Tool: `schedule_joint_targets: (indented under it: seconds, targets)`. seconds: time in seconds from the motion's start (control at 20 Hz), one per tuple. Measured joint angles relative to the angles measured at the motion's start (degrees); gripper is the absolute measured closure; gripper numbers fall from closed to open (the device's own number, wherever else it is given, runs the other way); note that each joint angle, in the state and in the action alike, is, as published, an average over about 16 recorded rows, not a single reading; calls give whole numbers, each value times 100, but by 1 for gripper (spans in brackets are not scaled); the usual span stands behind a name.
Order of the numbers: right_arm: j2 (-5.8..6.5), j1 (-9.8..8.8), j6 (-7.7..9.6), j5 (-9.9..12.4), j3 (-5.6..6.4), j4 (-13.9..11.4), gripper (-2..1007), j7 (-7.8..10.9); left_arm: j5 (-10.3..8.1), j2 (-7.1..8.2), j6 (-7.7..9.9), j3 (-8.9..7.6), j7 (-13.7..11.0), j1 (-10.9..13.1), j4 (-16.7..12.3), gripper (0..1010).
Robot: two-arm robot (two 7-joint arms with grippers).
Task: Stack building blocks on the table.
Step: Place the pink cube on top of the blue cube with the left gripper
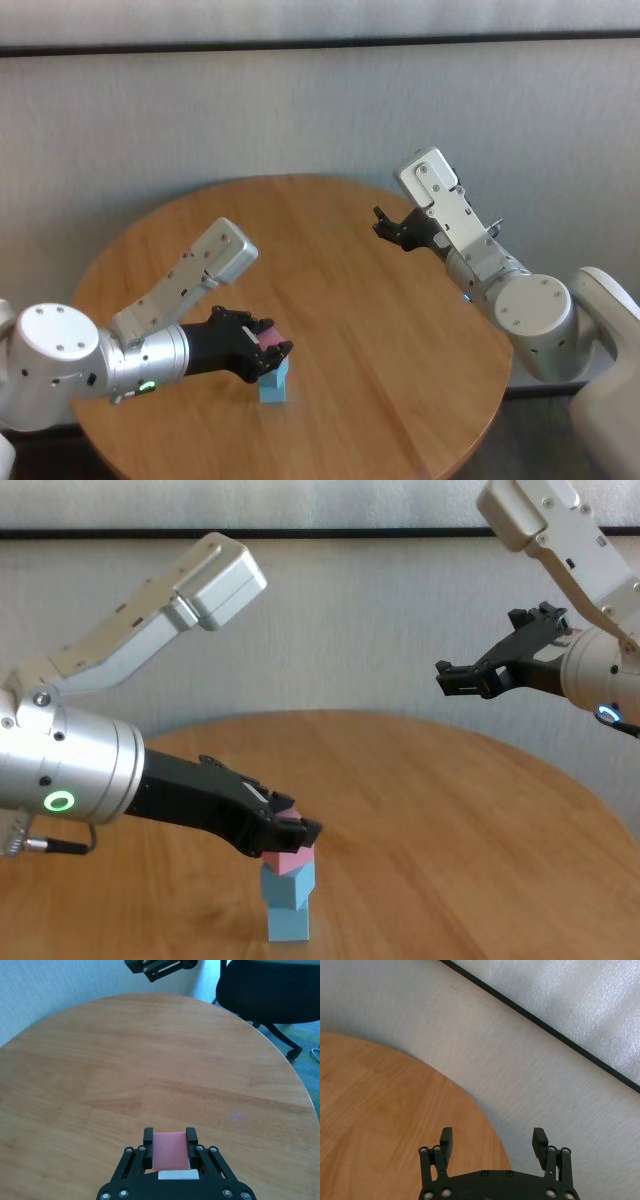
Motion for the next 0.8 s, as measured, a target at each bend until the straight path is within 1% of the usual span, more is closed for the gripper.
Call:
schedule_joint_targets:
  seconds: [0.2,0.35,0.55,0.8]
  targets:
    - [0,0,0,0,0,0,4,0,-30,7,-16,13,5,-3,10,581]
    - [0,0,0,0,0,0,4,0,-40,9,-31,13,13,4,8,532]
    - [0,0,0,0,0,0,4,0,-47,9,-51,10,-1,12,4,434]
    - [0,0,0,0,0,0,4,0,-82,14,-107,17,-50,7,17,273]
